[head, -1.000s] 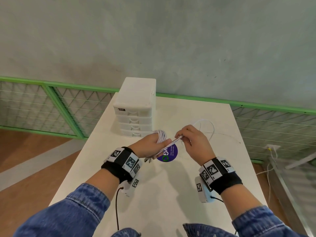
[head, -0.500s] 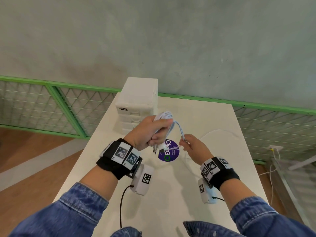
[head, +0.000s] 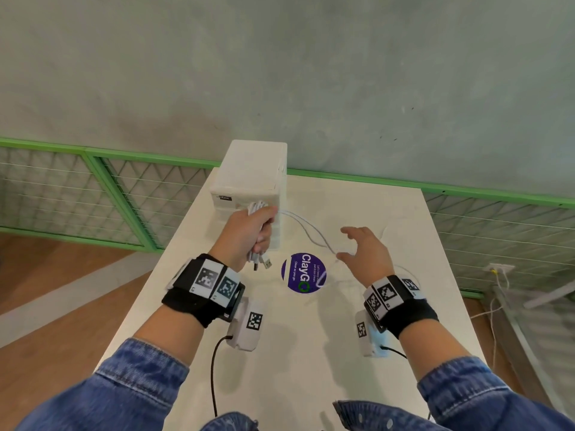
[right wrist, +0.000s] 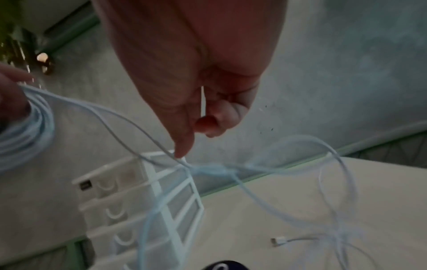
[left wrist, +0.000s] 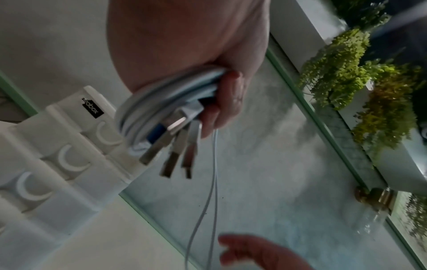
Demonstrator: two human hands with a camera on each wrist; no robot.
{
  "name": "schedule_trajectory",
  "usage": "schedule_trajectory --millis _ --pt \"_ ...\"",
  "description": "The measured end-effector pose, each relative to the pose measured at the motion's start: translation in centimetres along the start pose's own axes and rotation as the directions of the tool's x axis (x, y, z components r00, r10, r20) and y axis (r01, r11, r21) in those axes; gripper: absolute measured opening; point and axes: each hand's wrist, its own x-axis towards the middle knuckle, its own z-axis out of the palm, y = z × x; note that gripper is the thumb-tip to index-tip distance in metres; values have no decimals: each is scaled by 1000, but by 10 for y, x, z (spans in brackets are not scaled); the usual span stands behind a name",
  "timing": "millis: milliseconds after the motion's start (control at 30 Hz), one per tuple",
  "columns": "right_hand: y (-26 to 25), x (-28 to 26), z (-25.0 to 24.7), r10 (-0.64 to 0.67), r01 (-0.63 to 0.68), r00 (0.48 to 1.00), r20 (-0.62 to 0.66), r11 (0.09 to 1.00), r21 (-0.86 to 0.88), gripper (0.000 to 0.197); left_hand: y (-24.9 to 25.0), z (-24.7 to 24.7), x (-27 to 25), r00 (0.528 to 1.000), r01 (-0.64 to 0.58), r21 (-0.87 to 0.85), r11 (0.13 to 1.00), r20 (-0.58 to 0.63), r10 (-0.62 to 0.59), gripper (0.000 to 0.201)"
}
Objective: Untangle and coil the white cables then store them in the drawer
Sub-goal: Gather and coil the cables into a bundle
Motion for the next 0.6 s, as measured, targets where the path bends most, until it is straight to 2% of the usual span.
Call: schedule_trajectory --millis 100,200,267,367,467,533,600 --pt "-25 -1 1 -183 180 983 13 977 118 57 0 11 -4 998 -16 64 998 59 12 35" --pt "-41 -1 12 -323 321 946 -3 940 113 37 2 18 -5 996 -34 65 997 82 29 36" --pt "-45 -1 15 -301 293 953 8 932 216 23 5 18 -4 996 -45 45 998 73 42 35" --pt "-49 -4 14 -245 194 967 67 883 427 19 5 13 -4 998 -52 72 996 33 50 33" --pt "-46 -1 10 -183 206 978 -96 843 497 23 0 6 -5 998 -50 221 974 59 38 33" --pt "-45 4 8 -149 239 967 -208 816 526 23 -5 6 -9 986 -21 372 928 162 -43 36" --pt "-46 6 4 -188 312 940 -286 814 489 25 -9 10 -14 942 -5 452 892 302 -147 36"
